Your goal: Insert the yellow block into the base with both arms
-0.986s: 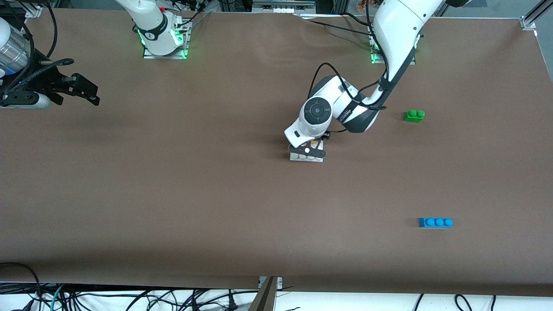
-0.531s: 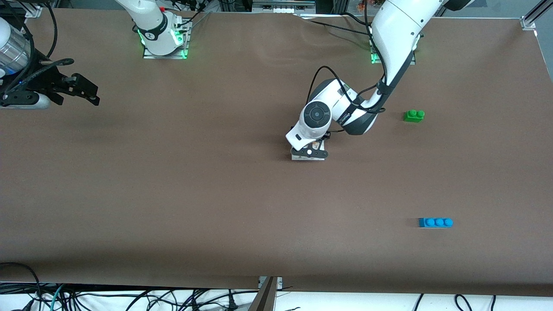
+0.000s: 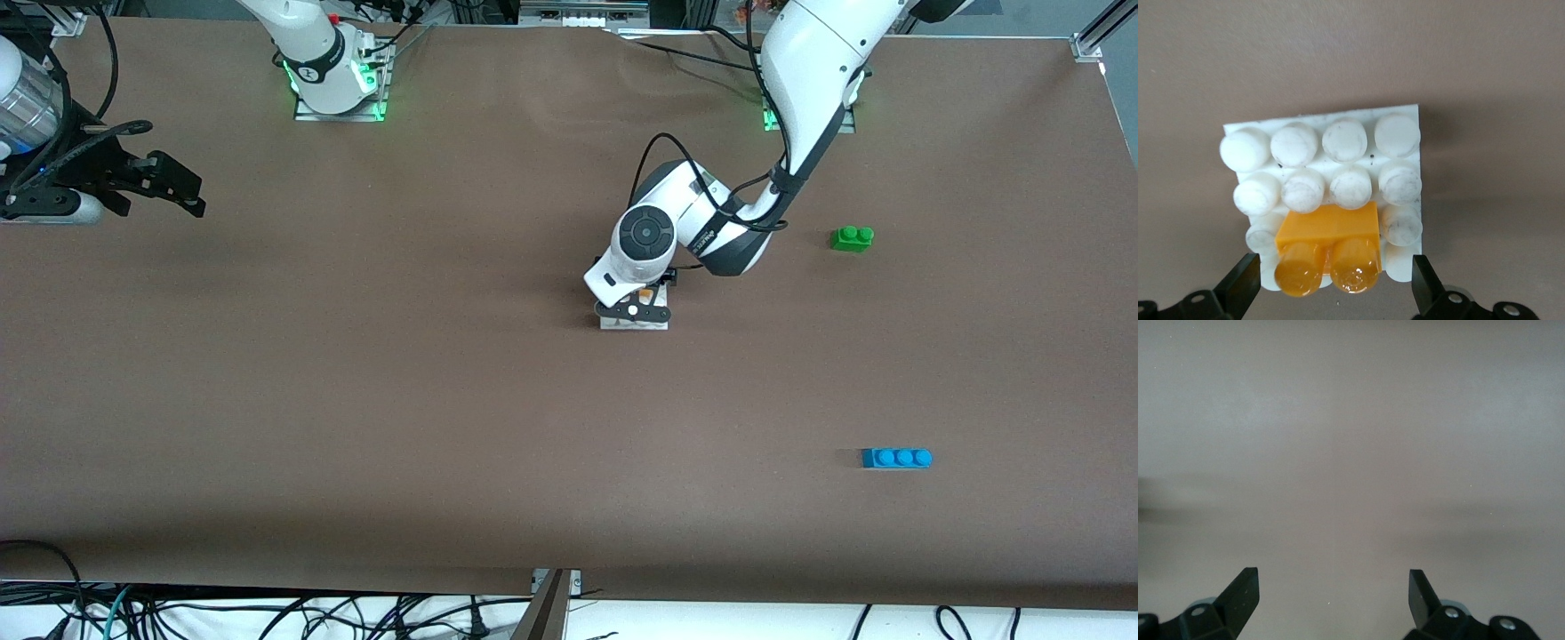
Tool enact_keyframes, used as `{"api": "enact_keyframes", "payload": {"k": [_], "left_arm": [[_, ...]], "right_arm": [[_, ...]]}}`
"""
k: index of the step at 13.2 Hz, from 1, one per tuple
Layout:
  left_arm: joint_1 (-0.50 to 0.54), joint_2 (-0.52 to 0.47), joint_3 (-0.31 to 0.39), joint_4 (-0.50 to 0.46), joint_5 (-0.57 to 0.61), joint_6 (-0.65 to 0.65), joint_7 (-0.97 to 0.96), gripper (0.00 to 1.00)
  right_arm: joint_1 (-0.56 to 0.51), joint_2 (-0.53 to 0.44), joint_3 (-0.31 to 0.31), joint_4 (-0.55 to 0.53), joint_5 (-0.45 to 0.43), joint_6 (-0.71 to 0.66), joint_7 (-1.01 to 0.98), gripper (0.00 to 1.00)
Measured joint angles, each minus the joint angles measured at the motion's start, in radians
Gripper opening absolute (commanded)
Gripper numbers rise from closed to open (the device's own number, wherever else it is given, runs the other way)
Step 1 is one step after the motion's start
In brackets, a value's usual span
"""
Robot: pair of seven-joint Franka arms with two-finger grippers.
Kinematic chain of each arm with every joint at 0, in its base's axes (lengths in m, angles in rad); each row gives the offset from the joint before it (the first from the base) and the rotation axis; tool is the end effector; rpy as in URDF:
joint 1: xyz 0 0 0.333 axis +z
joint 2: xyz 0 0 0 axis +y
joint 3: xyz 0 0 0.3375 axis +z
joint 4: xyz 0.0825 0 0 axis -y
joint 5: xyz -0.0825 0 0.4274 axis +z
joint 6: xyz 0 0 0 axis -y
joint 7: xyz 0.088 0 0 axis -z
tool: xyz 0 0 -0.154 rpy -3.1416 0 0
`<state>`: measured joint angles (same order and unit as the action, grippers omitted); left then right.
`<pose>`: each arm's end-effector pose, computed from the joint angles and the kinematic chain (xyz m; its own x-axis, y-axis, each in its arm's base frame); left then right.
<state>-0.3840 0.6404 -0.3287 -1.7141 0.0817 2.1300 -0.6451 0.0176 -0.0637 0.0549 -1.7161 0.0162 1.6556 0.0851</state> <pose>0.5289 -0.4365 0.1613 0.9706 -0.0726 -0.2294 -0.0757 -0.9971 -0.0049 0.5803 0.0453 0.5687 0.9999 -0.0141 0.0020 -0.0140 -0.9998 -0.0129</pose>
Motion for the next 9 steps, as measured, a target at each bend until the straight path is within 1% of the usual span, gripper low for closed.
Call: {"api": "enact_keyframes", "payload": {"k": [1,3,6,7,9], "left_arm": [[0.007,-0.022,0.004,0.019,0.0,-0.024,-0.003,1.0],[0.04,-0.106,0.015,0.066,0.0,-0.13,-0.003,1.0],[0.125,-0.246,0.018,0.165,0.0,-0.348,-0.002,1.0],[0.153,-0.281,0.019,0.207,0.0,-0.417,-0.001,1.0],[0.215,-0.316,0.02,0.296,0.0,-0.555,-0.001,1.0]], "right_arm": [[0.0,0.0,0.0,0.0,0.0,0.0,0.0,1.0],[0.0,0.0,0.0,0.0,0.0,0.0,0.0,1.0],[0.0,0.0,0.001,0.0,0.0,0.0,0.0,1.0],[0.0,0.0,0.001,0.0,0.0,0.0,0.001,0.99],[0.0,0.0,0.001,0.0,0.0,0.0,0.001,0.99]]}}
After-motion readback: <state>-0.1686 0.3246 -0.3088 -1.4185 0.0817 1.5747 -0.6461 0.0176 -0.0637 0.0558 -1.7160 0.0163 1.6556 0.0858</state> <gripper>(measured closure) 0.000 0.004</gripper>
